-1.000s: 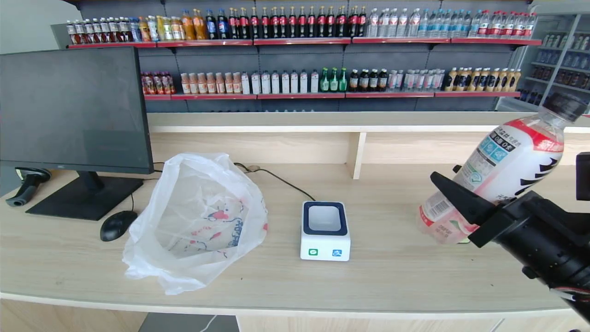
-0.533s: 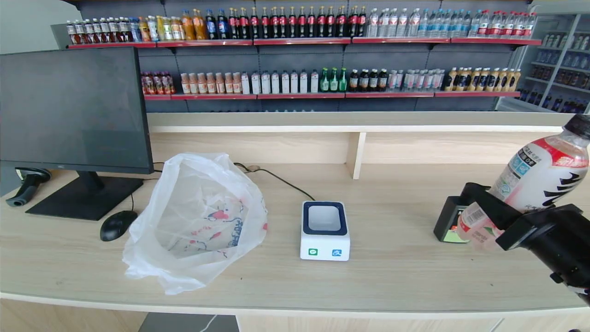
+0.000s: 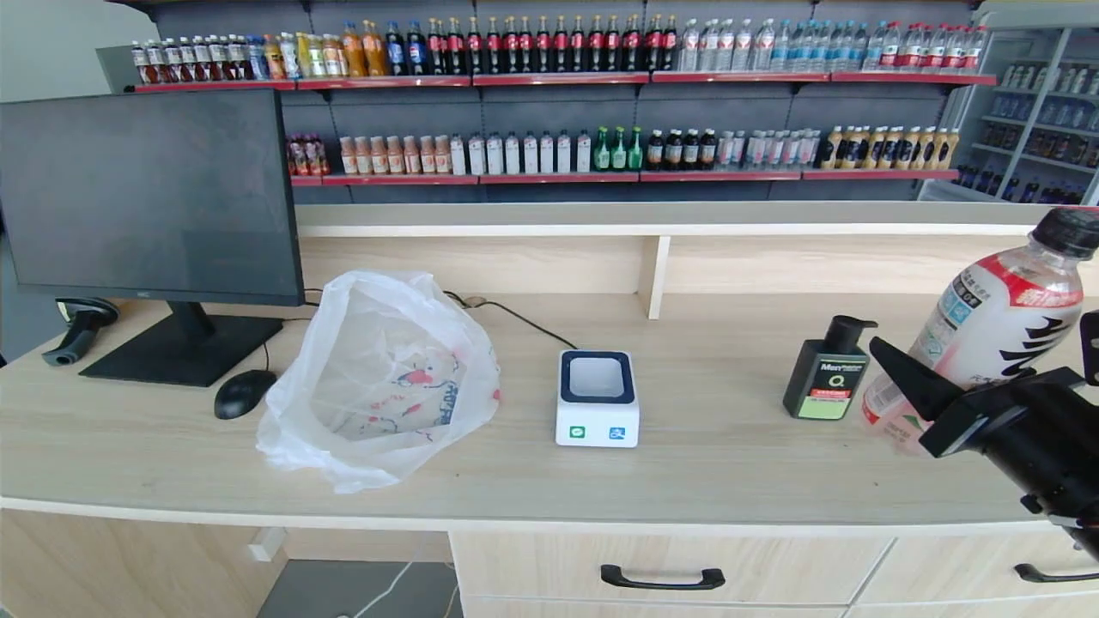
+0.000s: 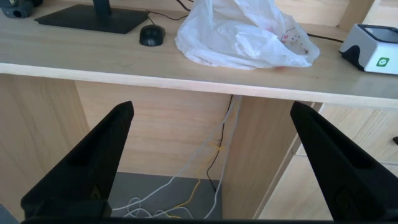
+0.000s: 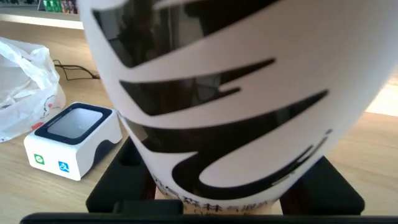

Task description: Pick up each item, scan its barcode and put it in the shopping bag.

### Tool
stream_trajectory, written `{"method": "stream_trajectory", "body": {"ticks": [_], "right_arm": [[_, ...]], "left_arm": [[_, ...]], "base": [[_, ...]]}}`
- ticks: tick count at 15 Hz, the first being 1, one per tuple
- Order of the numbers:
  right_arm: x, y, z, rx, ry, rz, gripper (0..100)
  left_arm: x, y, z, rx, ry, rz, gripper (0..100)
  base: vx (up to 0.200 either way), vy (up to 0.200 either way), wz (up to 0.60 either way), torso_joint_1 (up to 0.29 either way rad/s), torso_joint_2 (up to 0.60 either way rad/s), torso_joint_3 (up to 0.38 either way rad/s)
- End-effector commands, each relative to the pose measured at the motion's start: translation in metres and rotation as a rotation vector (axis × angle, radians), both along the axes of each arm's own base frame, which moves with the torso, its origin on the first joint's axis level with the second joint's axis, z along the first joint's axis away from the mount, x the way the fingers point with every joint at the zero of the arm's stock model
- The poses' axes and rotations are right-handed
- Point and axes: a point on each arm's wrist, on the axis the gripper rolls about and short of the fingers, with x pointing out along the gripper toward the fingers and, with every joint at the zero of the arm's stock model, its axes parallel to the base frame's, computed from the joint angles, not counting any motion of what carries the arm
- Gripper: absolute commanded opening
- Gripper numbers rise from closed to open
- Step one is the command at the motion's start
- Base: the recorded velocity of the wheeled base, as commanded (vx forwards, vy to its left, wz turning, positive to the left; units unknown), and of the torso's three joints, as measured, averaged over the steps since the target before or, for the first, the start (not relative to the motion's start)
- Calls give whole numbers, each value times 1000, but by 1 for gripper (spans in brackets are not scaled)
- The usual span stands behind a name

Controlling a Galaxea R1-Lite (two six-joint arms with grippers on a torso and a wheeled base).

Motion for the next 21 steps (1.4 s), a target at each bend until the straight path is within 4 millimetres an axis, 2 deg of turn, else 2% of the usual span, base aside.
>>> {"method": "stream_trajectory", "body": {"ticks": [1, 12, 15, 21], "right_arm": [[4, 1, 4, 8, -19, 1, 0], [18, 4, 9, 9, -42, 7, 0], [20, 5, 9, 8, -41, 10, 0], [39, 9, 16, 14, -75, 16, 0]], "left_arm": [[0, 0, 0, 0, 0, 0, 100], [0, 0, 0, 0, 2, 0, 100], [0, 0, 0, 0, 0, 0, 100], [0, 0, 0, 0, 0, 0, 100]], "base": [[0, 200, 0, -12, -7, 7], [0, 200, 0, 7, 2, 1], [0, 0, 0, 0, 0, 0], [0, 0, 0, 0, 0, 0]]}}
